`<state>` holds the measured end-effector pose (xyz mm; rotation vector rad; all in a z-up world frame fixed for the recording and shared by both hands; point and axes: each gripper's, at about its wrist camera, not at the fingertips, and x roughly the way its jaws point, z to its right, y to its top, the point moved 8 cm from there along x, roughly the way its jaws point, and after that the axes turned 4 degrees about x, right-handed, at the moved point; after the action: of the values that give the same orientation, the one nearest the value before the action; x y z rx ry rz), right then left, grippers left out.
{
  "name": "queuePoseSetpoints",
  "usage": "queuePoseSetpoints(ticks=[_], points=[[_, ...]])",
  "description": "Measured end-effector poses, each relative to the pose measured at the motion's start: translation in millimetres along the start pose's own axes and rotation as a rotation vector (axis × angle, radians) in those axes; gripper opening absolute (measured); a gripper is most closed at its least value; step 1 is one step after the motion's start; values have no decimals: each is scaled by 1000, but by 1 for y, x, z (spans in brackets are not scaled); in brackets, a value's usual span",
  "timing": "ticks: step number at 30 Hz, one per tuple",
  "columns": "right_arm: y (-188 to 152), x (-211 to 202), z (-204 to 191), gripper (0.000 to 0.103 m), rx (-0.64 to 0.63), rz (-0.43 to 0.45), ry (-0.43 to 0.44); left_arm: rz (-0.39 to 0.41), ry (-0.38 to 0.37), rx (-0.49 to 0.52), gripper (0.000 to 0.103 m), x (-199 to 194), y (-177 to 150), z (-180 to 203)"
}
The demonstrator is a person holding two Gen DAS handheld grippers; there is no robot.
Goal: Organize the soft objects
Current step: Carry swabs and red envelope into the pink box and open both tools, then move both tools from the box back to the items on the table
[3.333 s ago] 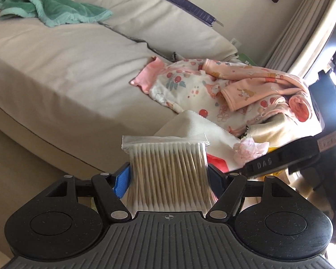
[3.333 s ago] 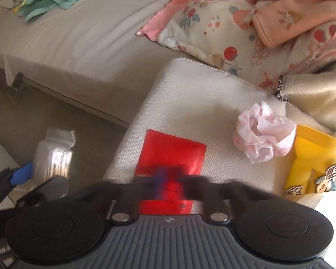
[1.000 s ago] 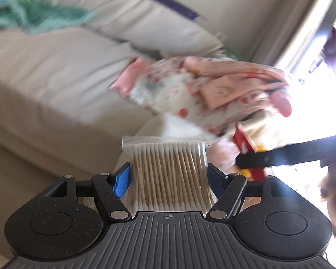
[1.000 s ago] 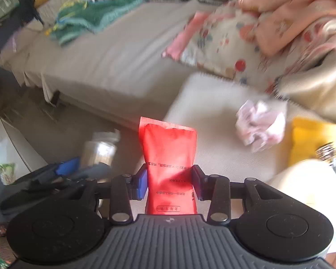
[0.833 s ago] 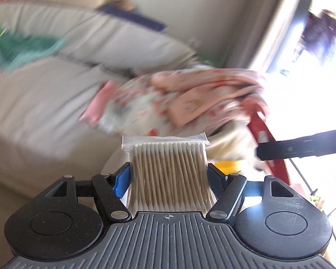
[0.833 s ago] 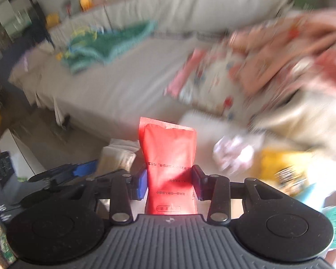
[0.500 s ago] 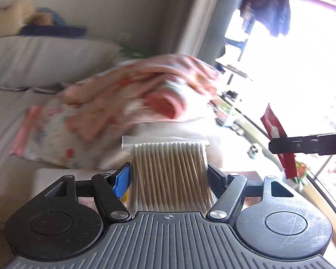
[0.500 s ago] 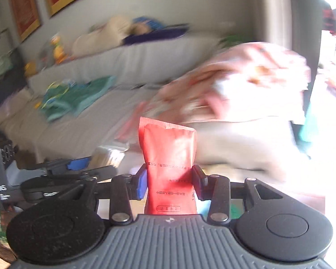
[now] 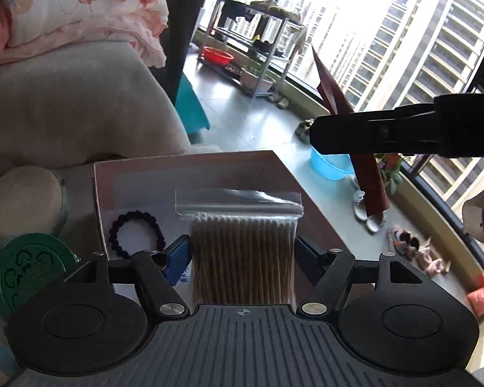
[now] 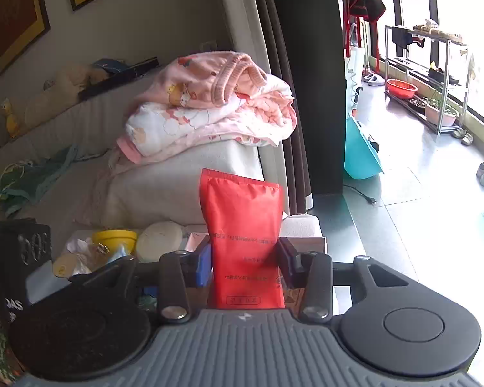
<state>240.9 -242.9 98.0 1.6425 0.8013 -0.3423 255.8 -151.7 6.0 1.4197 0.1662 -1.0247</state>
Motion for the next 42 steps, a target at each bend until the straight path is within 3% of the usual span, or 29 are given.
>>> queuePoseSetpoints(ticks=[3, 9, 13, 16, 20, 25, 30, 35, 38, 42], points=[[-13, 31, 11, 54, 12, -52, -30, 27, 3, 42, 74, -6, -6, 4], [-24, 47, 23, 56, 74, -96, 7, 21, 39, 134, 74, -20, -13, 10], [-38, 66, 23, 56, 101, -219, -51, 7, 48, 117, 74, -29, -19, 5], [-43, 62, 20, 56, 114, -252, -95, 15, 51, 134, 74, -46, -20, 7], [-29, 27, -5, 56, 61, -193, -109, 53, 54, 154, 74, -81, -16, 5], [1, -25, -72, 56, -41, -55, -88, 128, 57, 134, 74, -142, -10, -14], [36, -69, -160, 58, -119, 152, -56, 234, 151, 38, 74, -233, 5, -88], [73, -72, -250, 61, -108, 133, 133, 296, 294, -90, 73, -311, 15, -183], [89, -60, -297, 61, -138, 103, 212, 256, 280, -194, 73, -312, 10, -231], [88, -27, -325, 61, -240, 19, 236, 111, 216, -308, 73, -255, -9, -277]])
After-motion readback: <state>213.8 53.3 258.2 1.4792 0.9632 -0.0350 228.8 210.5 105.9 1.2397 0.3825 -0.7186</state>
